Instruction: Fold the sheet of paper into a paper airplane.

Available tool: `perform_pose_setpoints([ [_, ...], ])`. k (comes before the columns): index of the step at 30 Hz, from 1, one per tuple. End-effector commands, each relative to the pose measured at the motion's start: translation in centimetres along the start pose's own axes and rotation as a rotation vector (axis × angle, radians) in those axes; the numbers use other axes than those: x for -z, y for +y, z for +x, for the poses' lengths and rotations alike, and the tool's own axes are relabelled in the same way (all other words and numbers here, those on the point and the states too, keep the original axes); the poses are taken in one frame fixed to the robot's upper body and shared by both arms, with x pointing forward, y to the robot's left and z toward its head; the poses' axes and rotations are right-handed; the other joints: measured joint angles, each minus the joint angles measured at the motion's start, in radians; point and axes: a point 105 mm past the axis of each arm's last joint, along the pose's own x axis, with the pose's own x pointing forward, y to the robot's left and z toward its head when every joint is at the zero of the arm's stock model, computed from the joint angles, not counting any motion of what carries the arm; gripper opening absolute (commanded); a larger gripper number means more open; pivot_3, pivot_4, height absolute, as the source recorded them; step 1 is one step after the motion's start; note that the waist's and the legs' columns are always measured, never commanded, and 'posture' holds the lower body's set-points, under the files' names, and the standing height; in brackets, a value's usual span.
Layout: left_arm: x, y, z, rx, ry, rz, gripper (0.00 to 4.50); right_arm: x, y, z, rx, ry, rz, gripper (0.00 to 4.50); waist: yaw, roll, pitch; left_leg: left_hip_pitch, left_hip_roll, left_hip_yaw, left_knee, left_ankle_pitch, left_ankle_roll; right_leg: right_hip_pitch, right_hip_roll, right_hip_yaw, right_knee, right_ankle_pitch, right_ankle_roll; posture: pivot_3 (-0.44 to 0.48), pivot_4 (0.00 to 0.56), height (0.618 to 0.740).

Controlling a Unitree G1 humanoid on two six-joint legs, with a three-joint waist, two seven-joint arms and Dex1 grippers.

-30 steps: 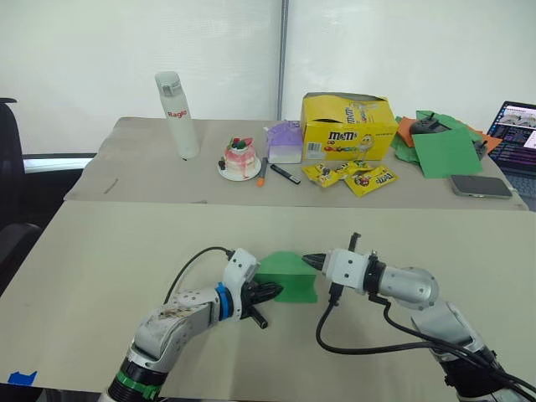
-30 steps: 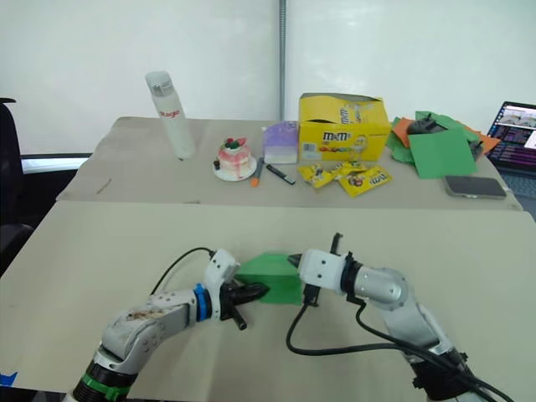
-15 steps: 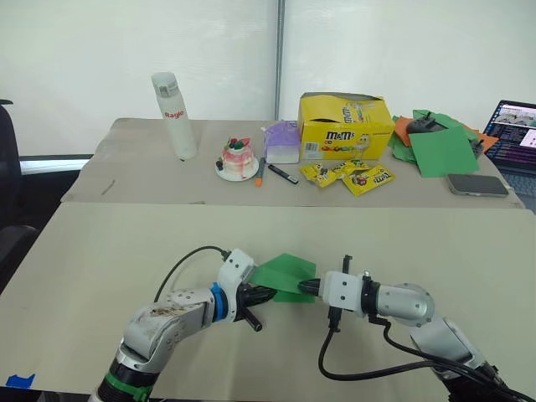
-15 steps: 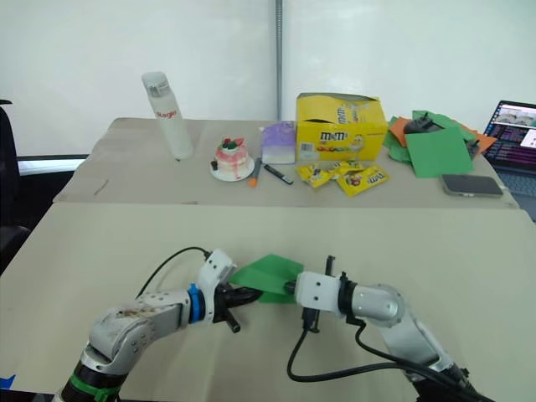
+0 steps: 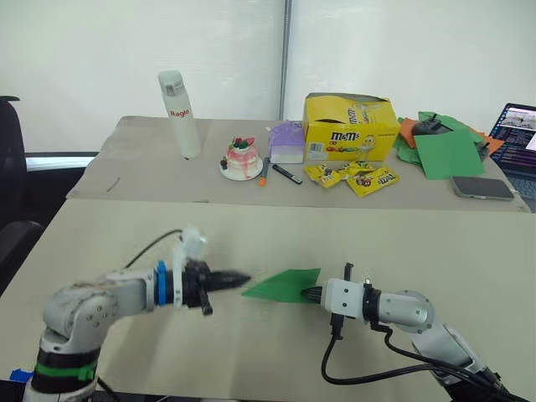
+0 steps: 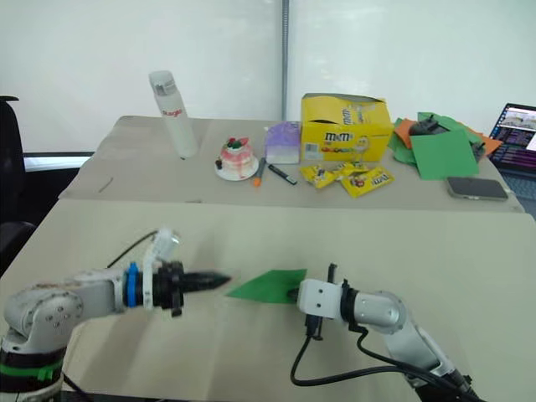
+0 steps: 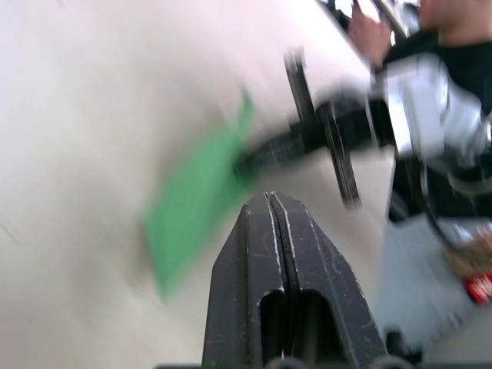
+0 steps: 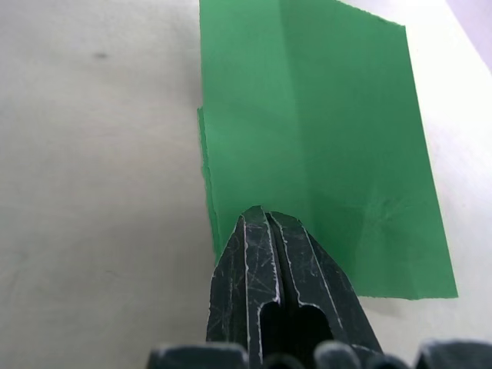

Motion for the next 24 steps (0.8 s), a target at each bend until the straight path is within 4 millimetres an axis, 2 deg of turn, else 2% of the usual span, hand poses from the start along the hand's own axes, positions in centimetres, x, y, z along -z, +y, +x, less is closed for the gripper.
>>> perform_pose_setpoints([
  [1,-1.5,1.3,0.3,-0.052,-0.051,0.068,0.04,0.8,0.7,0.0,-0.018,0.026,0.005,0.00,0.000,0.000,0.000,0.000,0.000,0.000,0.000,0.000,0.000,0.000,0.000,0.000,0.000,0.000,0.000,0.000,0.150,0.738],
  [5,-1.0,3.3,1.6,-0.129,0.006,0.184,0.04,1.0,0.9,-0.1,-0.010,0.036,0.010,0.00,0.000,0.000,0.000,0.000,0.000,0.000,0.000,0.000,0.000,0.000,0.000,0.000,0.000,0.000,0.000,0.000,0.150,0.738],
  [9,2.3,3.3,3.6,-0.037,0.177,0.317,0.04,0.9,0.7,0.0,0.012,0.036,0.010,0.00,0.000,0.000,0.000,0.000,0.000,0.000,0.000,0.000,0.000,0.000,0.000,0.001,0.000,0.000,0.000,0.000,0.150,0.738],
  [15,4.9,4.3,5.5,0.052,0.295,0.385,0.04,0.7,0.4,-0.1,0.038,0.037,0.022,0.00,0.003,0.000,0.000,-0.001,0.000,0.000,0.000,0.000,0.000,0.000,0.000,0.001,0.000,0.000,0.000,0.000,0.150,0.738],
  [22,4.9,2.4,8.0,0.278,0.295,0.377,0.04,0.7,0.3,-0.3,0.042,0.047,0.018,0.00,0.004,-0.001,0.000,-0.001,-0.001,0.002,0.000,0.000,0.000,0.000,0.002,0.000,0.000,0.000,0.000,0.000,0.150,0.738],
  [24,4.9,1.4,9.0,0.348,0.303,0.360,0.04,0.7,0.3,-0.4,0.041,0.054,0.012,0.00,0.004,-0.001,0.000,-0.001,-0.002,0.002,0.000,0.000,0.000,0.000,0.003,0.000,0.000,0.000,0.000,0.000,0.150,0.738],
])
